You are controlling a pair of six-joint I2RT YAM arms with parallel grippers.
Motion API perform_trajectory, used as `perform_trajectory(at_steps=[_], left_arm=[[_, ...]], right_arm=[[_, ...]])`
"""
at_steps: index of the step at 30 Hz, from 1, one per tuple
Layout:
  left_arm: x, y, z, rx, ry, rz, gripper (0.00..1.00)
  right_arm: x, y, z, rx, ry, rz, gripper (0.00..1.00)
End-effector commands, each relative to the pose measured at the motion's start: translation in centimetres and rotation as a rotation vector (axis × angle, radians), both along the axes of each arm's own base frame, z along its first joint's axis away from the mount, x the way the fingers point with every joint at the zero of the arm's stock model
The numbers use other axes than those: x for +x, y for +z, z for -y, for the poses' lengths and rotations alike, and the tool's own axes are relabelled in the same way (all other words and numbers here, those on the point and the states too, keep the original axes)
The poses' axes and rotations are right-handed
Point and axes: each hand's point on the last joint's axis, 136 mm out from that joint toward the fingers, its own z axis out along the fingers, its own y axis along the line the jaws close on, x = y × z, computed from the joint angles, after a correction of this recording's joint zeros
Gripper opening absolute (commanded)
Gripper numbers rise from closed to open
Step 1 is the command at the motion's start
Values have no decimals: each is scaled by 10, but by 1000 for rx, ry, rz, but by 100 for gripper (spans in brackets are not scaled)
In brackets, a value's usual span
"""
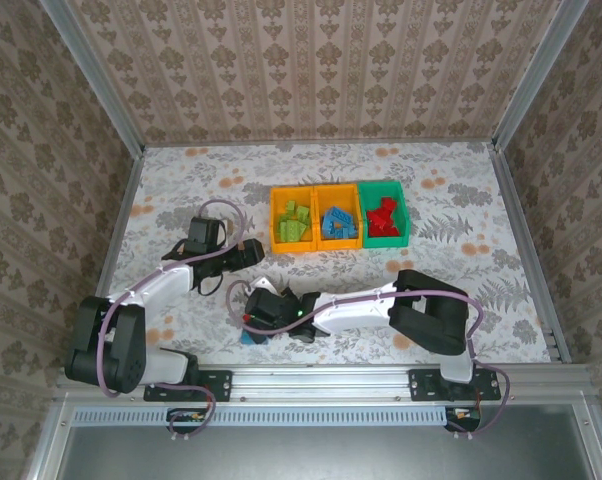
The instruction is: Sort the legos into containers by color
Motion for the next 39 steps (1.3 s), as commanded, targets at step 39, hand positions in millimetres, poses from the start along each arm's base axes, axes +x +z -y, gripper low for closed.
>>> perform_trajectory(at_steps=[39], left_arm=[[-3,-8,1,-34,11,-19,100]], right_arm=[[49,-6,149,17,-473,-56,94]])
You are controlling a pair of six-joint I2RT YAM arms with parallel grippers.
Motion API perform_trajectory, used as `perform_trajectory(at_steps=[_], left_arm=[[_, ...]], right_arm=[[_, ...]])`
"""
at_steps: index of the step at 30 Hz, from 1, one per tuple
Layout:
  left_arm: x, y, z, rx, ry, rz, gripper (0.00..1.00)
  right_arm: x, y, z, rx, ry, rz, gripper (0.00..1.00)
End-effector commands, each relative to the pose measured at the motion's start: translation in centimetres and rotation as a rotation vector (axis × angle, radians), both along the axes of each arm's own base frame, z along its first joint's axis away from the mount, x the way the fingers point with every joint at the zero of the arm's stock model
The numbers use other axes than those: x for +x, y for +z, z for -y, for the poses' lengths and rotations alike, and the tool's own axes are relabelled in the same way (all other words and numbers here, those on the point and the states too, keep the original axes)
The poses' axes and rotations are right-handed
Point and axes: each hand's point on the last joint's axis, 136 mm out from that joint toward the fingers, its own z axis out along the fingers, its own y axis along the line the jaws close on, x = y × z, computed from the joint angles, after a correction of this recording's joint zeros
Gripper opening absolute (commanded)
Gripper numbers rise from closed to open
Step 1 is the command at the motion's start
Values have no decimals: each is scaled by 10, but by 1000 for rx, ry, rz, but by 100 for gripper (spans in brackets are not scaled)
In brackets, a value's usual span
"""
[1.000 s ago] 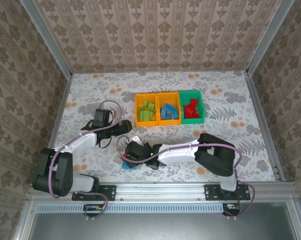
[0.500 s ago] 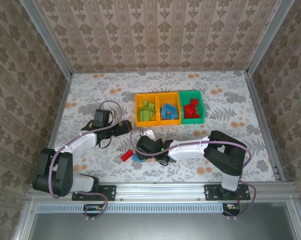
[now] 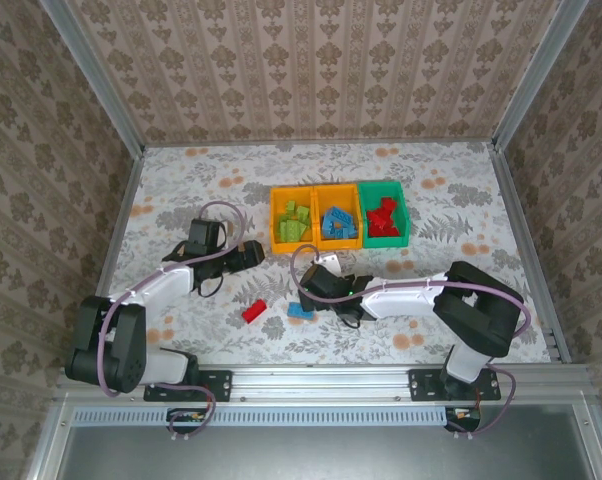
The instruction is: Sort the legos into containers by color
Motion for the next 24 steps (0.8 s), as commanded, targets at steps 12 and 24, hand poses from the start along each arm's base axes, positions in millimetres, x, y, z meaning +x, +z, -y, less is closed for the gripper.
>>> perform_trajectory(at_steps=[12,24], left_arm=[[-3,-6,0,-22,11,-17,100],[-4,-1,-1,-11,5,-4,100]], right_arm=[[-2,-5,2,-10,-27,-52,94],[1,-9,4,-19,-27,-71,62]])
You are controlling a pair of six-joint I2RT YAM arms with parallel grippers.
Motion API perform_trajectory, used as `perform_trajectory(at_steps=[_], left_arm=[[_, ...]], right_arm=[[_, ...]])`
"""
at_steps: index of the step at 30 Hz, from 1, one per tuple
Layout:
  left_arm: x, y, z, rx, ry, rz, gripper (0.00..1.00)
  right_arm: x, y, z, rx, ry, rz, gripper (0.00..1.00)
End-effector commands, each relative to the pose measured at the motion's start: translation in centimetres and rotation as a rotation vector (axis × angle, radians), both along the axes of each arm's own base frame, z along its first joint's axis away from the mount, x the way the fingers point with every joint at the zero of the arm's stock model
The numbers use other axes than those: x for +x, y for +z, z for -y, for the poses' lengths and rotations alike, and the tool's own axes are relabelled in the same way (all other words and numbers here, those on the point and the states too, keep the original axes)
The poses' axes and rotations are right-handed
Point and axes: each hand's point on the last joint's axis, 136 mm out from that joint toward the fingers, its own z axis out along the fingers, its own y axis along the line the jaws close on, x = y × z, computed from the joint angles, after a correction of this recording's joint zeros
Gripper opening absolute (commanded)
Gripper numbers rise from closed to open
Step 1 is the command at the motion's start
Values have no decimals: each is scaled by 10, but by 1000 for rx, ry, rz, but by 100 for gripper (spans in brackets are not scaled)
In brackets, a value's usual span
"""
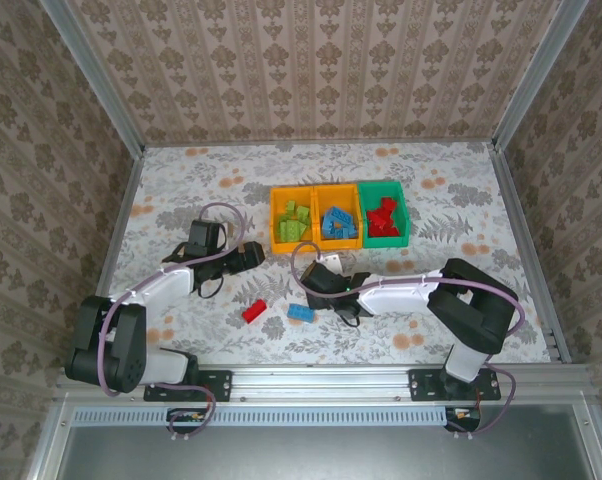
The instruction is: Sort the legos into containers by color
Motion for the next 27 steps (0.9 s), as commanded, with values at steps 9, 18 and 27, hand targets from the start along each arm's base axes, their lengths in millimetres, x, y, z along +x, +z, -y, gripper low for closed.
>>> perform_trajectory(at_steps=[9,18,27], left_arm=[[-11,4,3,16,-17,-4,100],[-29,10,8,97,-69,22,100],[-62,6,5,191,-107,1,100]], right_arm=[[53,76,23,71,-51,125,57],[128,98,47,13,-92,130,59],[185,87,60,31,-167,73,63]])
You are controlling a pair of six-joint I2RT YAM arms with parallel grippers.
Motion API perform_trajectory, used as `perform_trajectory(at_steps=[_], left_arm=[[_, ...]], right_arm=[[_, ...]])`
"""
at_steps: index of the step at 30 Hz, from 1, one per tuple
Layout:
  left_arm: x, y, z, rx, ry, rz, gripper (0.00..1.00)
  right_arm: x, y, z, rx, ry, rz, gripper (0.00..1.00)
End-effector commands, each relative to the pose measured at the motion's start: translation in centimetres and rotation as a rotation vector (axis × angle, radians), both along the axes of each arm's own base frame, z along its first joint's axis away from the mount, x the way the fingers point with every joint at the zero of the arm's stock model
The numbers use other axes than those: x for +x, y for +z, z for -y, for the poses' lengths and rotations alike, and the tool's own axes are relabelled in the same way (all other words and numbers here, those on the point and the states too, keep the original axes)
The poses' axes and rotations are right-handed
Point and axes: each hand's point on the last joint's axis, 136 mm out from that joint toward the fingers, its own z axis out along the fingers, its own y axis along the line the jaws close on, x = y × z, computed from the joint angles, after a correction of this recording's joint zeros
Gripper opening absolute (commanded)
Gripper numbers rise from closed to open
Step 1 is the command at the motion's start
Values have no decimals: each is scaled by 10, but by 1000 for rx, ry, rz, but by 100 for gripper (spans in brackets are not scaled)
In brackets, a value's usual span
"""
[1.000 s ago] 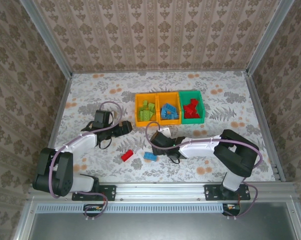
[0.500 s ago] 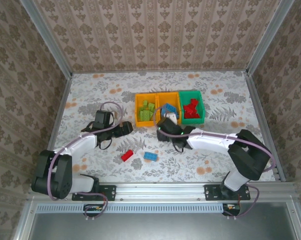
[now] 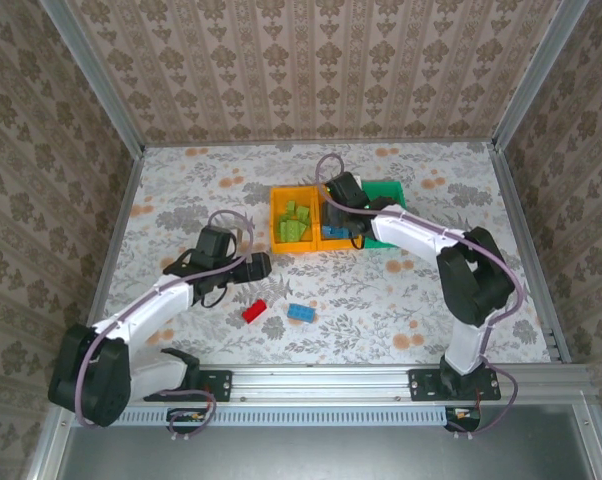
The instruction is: Sort the legos into containers by color
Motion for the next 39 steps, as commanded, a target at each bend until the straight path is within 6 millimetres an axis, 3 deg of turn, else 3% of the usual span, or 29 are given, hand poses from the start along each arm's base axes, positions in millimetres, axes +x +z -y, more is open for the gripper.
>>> perform_trajectory(at_steps=[1,7,15,24,29,33,39], left_arm=[[-27,-15,-12,90,-5,-56,100],[-66,-26,-18,95,52,-140,100],[-105,-43,-23,82,101,-266,100],[-115,-42,-14,9,183,-336,100],[-108,-45,-7,13,204,-354,100],[-102,-40,-2,72,126,-324,100],[-101,-40,-13,210,14,-277,97]], right_arm=[[10,-6,-1,-12,17,-47,63],[26,-11,-3,-8,13,-58,66],[30,-14,-2,3,17,-72,81],[16,11,-4,69,43,-18,88],[7,20,-1,90,45,1,89],[-1,26,5,85,48,20,89],[-9,27,18,35,44,30,91]])
